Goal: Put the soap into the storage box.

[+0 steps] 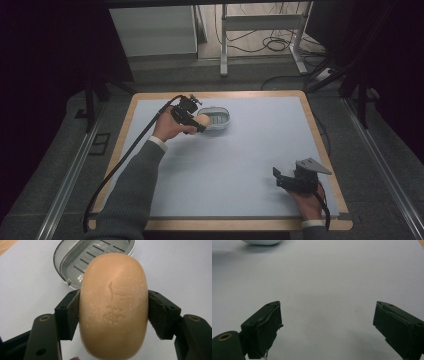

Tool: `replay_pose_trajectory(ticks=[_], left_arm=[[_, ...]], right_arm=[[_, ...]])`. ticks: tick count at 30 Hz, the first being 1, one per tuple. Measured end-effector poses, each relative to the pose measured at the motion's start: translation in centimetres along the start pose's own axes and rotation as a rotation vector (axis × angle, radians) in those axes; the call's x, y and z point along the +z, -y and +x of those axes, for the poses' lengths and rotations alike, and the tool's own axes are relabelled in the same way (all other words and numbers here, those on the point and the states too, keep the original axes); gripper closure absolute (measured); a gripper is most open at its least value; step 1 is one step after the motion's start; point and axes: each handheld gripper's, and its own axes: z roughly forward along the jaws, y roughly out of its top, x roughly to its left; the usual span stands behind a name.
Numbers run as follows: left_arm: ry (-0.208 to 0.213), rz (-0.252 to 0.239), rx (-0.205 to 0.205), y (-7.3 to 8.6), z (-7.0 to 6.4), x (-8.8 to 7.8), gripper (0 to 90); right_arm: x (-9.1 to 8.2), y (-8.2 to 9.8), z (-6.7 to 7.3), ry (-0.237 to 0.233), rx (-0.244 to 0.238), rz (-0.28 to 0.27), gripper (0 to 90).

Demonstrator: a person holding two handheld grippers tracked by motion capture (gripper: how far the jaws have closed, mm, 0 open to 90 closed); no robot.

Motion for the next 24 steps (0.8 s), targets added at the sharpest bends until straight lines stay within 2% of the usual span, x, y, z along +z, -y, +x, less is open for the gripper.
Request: replay_pose_trajectory(ticks=[24], left_arm=[[0.017,-0.008,-0.002,-2.8,1.1,2.2,32.4]], right_arm=[[0.0,0.0,-0.1,-0.003,0.014,0.004,8.4]])
